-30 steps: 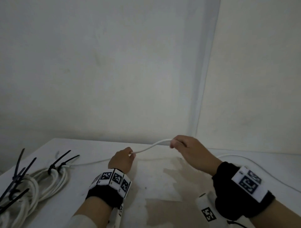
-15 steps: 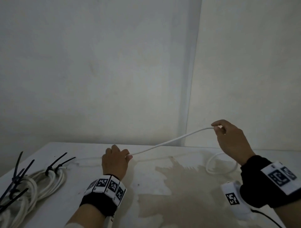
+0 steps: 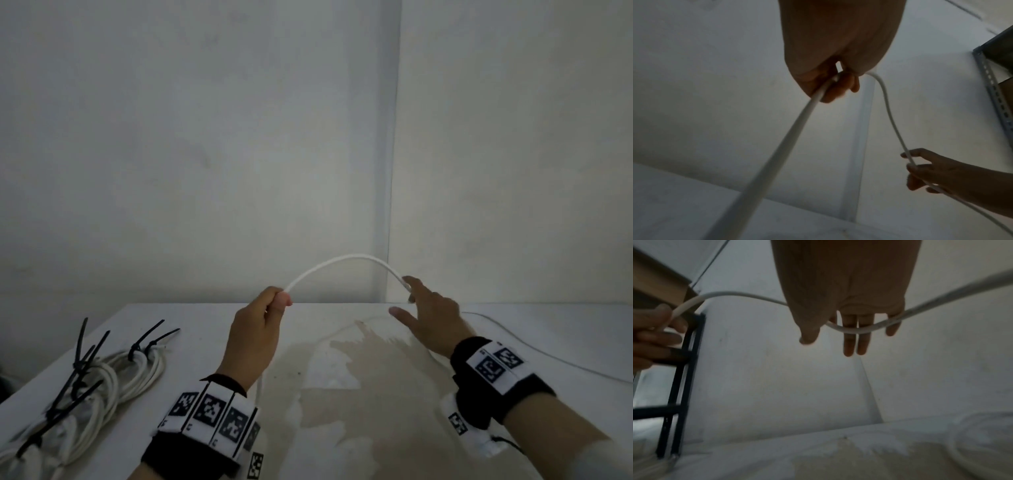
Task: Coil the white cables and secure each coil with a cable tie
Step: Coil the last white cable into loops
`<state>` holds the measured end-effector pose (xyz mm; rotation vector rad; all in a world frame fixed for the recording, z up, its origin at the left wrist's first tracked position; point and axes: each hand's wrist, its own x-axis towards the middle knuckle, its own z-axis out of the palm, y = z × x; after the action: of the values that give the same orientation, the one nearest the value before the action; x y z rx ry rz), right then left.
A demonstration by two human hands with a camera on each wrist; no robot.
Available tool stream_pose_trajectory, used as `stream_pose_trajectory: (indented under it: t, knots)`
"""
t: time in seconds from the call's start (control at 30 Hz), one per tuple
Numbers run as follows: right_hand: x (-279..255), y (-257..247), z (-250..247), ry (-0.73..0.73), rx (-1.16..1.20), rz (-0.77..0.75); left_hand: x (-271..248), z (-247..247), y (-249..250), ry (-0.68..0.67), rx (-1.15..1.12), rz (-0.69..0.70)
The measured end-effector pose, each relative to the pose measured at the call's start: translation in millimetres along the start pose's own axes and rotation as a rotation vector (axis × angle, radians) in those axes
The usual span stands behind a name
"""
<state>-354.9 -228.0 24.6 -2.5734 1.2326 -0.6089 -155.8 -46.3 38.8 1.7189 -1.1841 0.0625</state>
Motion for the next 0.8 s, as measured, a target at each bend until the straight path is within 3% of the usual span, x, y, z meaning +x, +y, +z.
stream_pose_trajectory:
  t: [0.1,0.2,0.33,0.47,0.57,0.8]
  knots:
    - [-4.3,-14.6,-0.9,0.095,0.275,-0.090,-1.6,-4.0,13.3,0.061,-0.072,0.002]
    - [-8.3,-18.3,0.5,0.142,0.162,-0.120,-4.8,-11.8,22.4,0.096,-0.074,-0.016]
    - [-11.3,-9.1,8.6,0.032,-0.064,-0.065,-11.7,-18.5,29.7,0.113,-0.269,-0.139]
    - [-14.6,2.3,-7.5,0.061,0.028,0.008,-19.7,-28.4,29.5,-0.070,-0.176,-0.101]
    - [-22.7,-0.9,-28.6,0.178,0.145,-0.041,-27.2,-39.8,20.2,-0.231,-0.086,-0.065]
    - [-20.1,-1.5,-56.8,0.288,0.126,-0.149,-44.0,-56.5,0.6,-0.356,-0.015,-0.226]
